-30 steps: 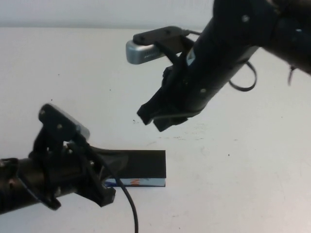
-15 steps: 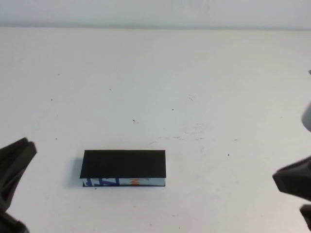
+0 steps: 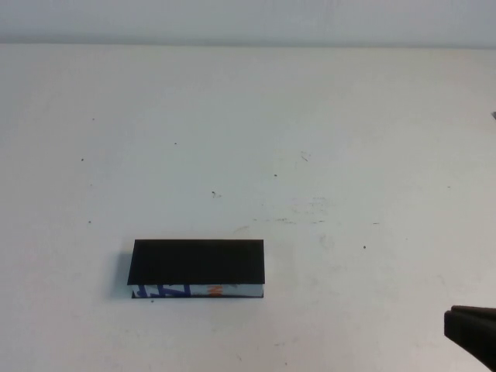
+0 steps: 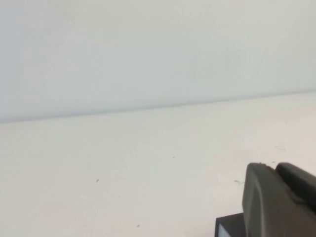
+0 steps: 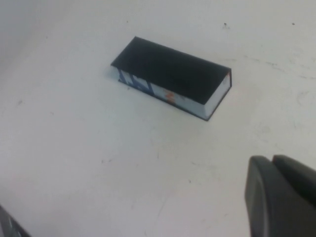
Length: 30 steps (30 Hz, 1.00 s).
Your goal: Return glasses to glasses case
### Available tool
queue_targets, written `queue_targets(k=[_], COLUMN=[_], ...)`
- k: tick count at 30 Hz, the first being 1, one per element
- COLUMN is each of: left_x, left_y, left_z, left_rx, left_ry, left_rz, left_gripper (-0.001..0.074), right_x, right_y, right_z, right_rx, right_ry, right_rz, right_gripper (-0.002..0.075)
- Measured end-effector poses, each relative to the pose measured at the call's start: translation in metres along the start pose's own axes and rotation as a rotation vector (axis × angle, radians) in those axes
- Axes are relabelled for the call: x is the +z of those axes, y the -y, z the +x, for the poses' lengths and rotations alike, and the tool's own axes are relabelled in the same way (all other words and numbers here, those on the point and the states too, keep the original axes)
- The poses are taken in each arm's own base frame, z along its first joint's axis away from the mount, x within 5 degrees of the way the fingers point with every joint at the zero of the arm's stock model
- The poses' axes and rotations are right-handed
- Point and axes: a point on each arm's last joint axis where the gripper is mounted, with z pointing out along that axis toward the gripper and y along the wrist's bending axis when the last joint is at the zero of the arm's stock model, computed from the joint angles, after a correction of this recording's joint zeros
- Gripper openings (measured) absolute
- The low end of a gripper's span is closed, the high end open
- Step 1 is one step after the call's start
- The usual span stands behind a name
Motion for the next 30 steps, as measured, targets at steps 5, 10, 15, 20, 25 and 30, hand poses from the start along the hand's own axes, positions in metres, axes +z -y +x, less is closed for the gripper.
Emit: queue_targets(k=[5,10,15,20,25,30], left_x=[0.000,0.000,0.000,0.000,0.000,0.000], left_y=[-0.003,-0.003,-0.004,-0.004,-0.004,-0.004], left_z=[0.002,0.002,0.002,0.002,0.002,0.003], left_rx=[-0.026,-0.029,-0.029,-0.029,-0.029,-0.027], left_ry=[-0.013,-0.014,-0.014,-0.014,-0.015,-0.015], left_rz=[-0.033,-0.037,-0.039,-0.039,-0.042,-0.043], left_gripper=[0.0000,0.0000,0.0000,0.0000,0.0000,0.0000], right_x=[0.011,0.012,0.013,0.013,0.013,0.010], right_y=[0.004,0.005,0.004,0.005,0.009,0.032], right_z=[0.012,0.012,0.015,0.016,0.016,0.024], right_rx=[0.058,0.072,0.073,0.066,-0.021,-0.046], right_ry=[0.072,0.088,0.061,0.046,0.055,0.186], right_rz=[-0.017,-0.023,-0.023,-0.020,0.028,0.203], right_gripper=[-0.0011,-0.0011,-0.0011,-0.0011,-0.0011,-0.0011])
